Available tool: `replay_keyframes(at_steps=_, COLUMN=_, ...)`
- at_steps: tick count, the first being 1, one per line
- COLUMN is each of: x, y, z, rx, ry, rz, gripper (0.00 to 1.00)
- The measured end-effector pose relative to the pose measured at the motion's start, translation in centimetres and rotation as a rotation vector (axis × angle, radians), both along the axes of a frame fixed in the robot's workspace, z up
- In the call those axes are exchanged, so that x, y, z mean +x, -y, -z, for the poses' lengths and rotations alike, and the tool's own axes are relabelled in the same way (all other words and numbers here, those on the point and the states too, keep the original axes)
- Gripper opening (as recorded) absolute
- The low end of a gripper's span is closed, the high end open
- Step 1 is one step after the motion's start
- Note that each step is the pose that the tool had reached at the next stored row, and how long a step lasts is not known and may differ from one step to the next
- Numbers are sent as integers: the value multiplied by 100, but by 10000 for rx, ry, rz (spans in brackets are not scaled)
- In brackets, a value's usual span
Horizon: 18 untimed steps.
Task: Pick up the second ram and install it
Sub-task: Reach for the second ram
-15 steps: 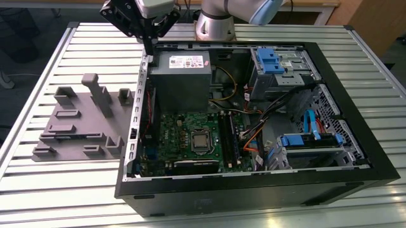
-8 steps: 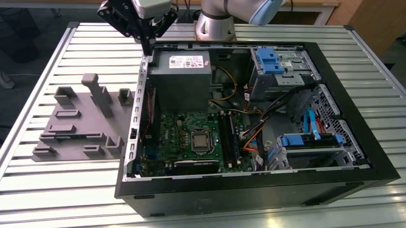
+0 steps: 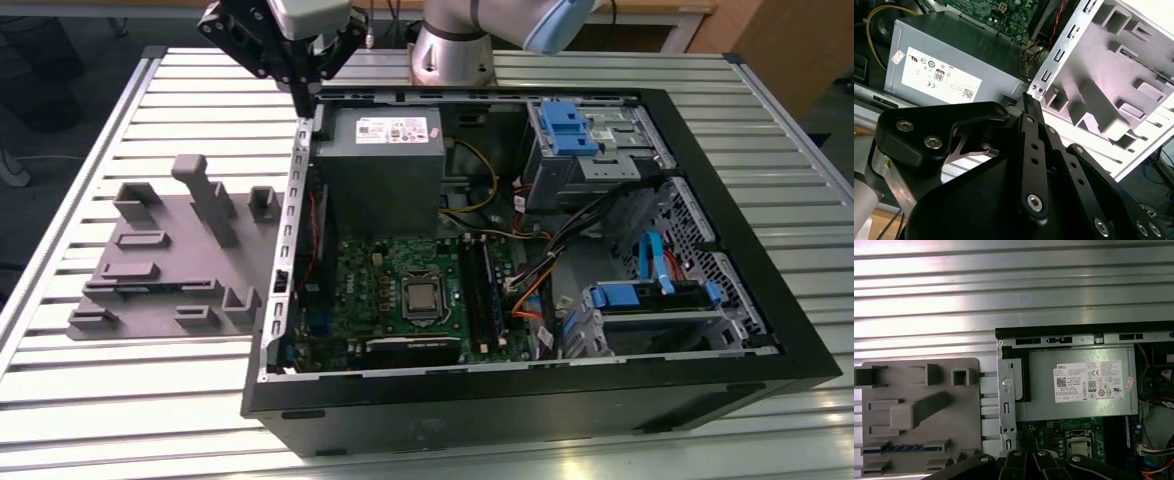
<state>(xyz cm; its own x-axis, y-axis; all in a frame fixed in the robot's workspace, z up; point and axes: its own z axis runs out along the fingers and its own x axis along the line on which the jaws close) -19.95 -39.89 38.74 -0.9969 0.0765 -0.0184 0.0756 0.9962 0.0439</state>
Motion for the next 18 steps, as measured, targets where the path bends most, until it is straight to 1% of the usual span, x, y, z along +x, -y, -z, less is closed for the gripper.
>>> replay_keyframes(at_steps=18, x=-107, y=0, z=13, rx=0, ry=-7, rz=0, gripper=11)
